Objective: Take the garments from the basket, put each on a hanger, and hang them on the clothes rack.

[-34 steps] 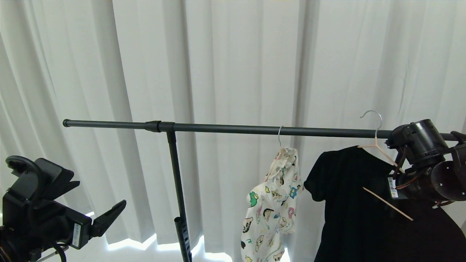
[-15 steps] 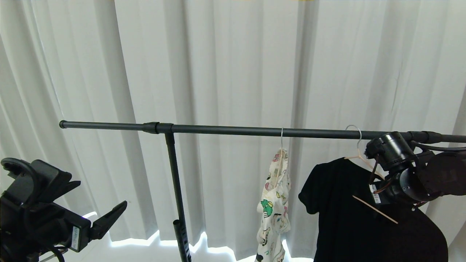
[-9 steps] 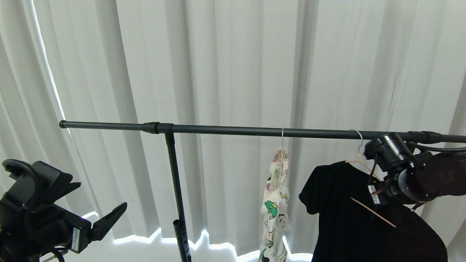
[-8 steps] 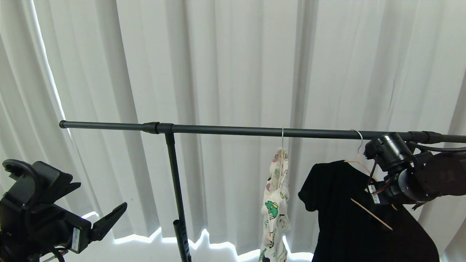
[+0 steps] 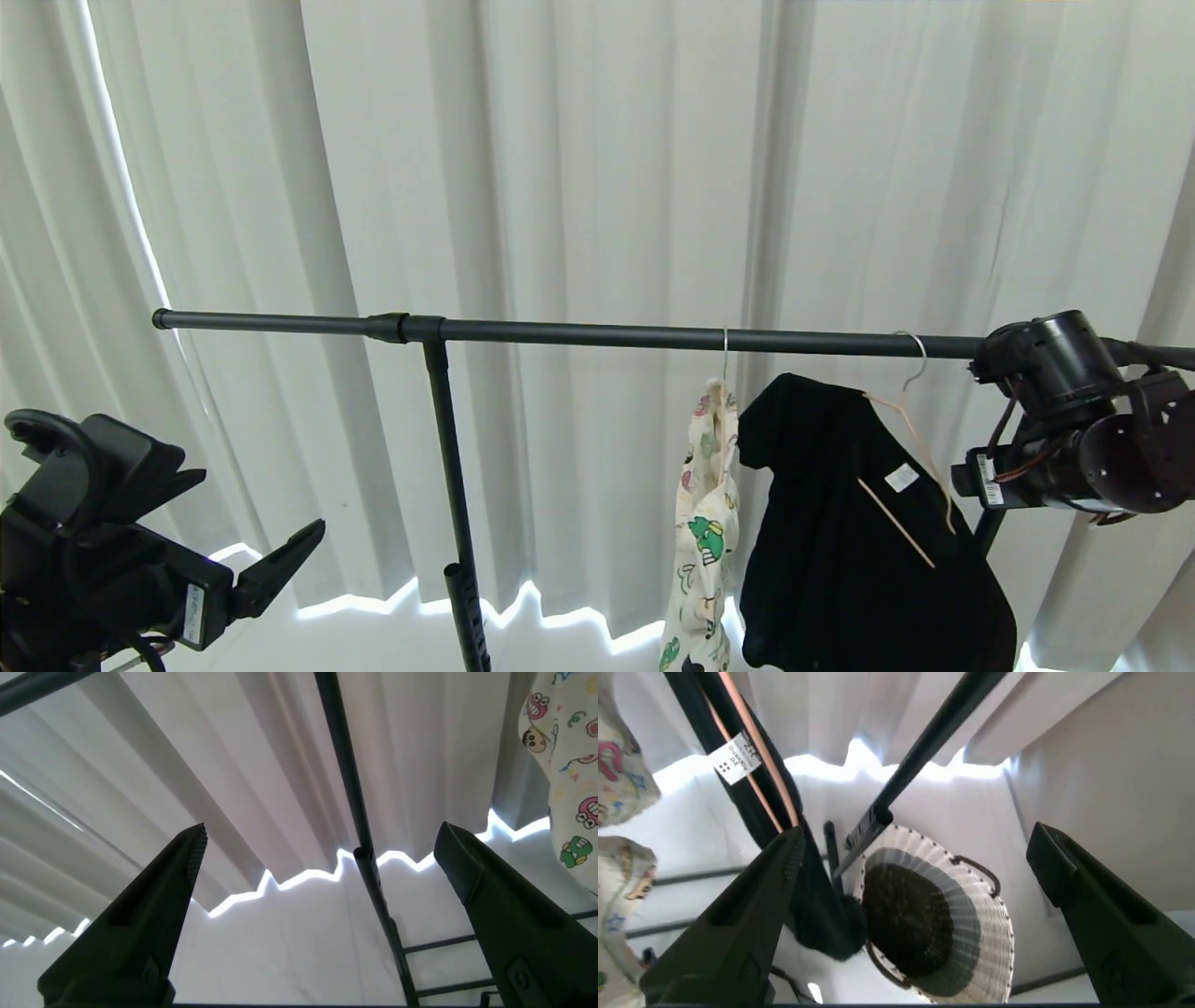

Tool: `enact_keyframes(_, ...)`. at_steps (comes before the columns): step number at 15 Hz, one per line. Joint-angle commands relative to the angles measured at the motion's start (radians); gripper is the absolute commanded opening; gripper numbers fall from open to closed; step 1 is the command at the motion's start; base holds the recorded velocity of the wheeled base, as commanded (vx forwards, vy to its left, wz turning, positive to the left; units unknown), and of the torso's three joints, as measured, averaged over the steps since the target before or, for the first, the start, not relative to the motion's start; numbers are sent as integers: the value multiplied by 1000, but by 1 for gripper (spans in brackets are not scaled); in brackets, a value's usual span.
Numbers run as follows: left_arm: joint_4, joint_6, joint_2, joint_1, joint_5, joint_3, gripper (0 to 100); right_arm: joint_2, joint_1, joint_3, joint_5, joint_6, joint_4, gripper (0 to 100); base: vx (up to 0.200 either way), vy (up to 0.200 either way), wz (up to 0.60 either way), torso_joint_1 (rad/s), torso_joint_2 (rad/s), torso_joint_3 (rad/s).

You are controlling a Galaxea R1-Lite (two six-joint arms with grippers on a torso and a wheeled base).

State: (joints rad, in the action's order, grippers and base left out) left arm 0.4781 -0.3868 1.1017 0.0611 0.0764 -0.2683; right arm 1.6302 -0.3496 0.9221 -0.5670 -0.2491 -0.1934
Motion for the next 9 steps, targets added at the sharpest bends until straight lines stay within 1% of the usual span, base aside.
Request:
enact_keyframes(1,1,0,1,-6,-3,-5,100,-119,-2,-26,3,7,-1,100,0,0,0,0,0,0)
enact_keyframes(3,1,0,-5,-41,-3,-2,100,-213,-2,-42,6,30,-1,100,0,0,0,0,0,0)
enact_keyframes(5,1,0,-6,-76,-3,-9,100,-291,11,-63,1,74,3,100,0,0,0,0,0,0)
enact_keyframes(8,1,0,-49,-118,-3,9,100,-406,77,-105,-1,226,22,100,0,0,0,0,0,0)
enact_keyframes(9,1,0,-79,-122,-3,31,100,-434,98,-131,-1,268,61,100,0,0,0,0,0,0)
